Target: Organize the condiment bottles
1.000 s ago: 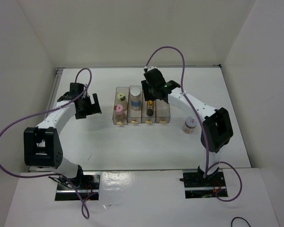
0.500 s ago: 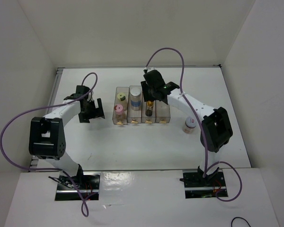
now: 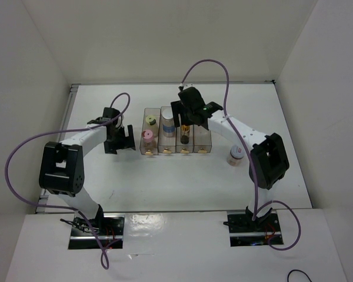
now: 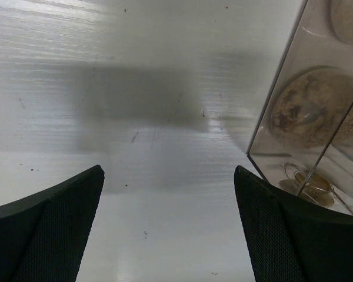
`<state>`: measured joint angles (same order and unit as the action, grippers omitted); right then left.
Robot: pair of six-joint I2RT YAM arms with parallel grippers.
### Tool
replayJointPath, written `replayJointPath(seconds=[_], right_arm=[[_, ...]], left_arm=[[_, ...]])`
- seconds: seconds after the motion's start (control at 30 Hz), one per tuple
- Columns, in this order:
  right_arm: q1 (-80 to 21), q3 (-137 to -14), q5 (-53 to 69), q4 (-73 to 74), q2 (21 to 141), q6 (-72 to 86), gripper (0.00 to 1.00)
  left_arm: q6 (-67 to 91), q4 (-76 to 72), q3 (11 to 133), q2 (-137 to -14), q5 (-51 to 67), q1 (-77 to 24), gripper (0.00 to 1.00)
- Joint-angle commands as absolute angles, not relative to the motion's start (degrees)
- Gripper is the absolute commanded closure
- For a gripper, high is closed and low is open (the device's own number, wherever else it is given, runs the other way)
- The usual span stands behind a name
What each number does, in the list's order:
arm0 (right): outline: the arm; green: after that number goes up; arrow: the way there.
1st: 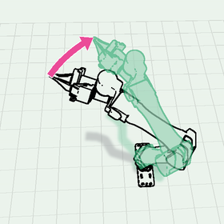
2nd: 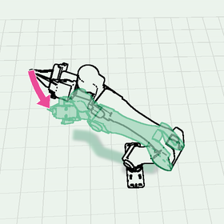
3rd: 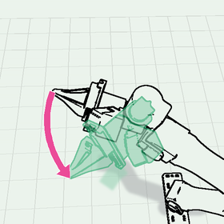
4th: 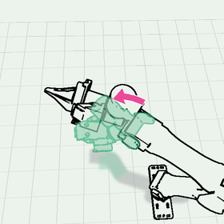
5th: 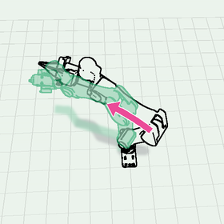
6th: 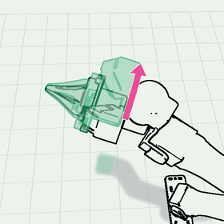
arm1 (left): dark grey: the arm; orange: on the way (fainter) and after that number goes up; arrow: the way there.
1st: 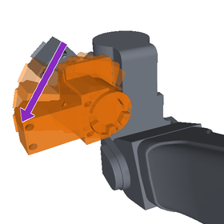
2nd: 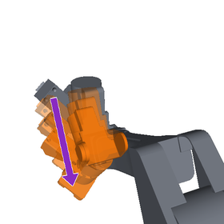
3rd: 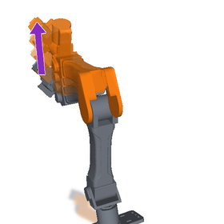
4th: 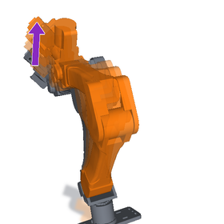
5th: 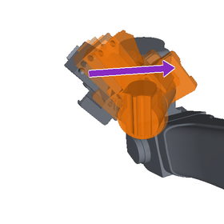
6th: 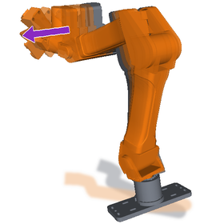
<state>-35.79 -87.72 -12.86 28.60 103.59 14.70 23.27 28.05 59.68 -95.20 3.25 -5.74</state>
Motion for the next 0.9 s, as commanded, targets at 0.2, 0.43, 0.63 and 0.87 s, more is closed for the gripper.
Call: replayJointPath(seconds=[0.2,0.43,0.63,0.87], right_arm=[[-36.7,-91.1,-15.3,30.1,92.3,16.9,0.09],[-34.1,-84.0,-24.9,29.1,79.6,22.1,0.03],[-23.6,-71.6,-26.7,32.8,73.8,32.5,0.02],[-15.7,-64.2,-22.6,34.1,72.3,34.0,0.02]], left_arm=[[24.5,26.0,61.1,-96.9,2.8,-7.1,0.06],[24.5,25.5,61.6,-97.5,3.3,-8.2,0.08],[24.5,25.0,62.1,-98.0,4.4,-9.9,0.1],[24.5,25.0,62.7,-98.5,4.4,-11.6,0.1]])
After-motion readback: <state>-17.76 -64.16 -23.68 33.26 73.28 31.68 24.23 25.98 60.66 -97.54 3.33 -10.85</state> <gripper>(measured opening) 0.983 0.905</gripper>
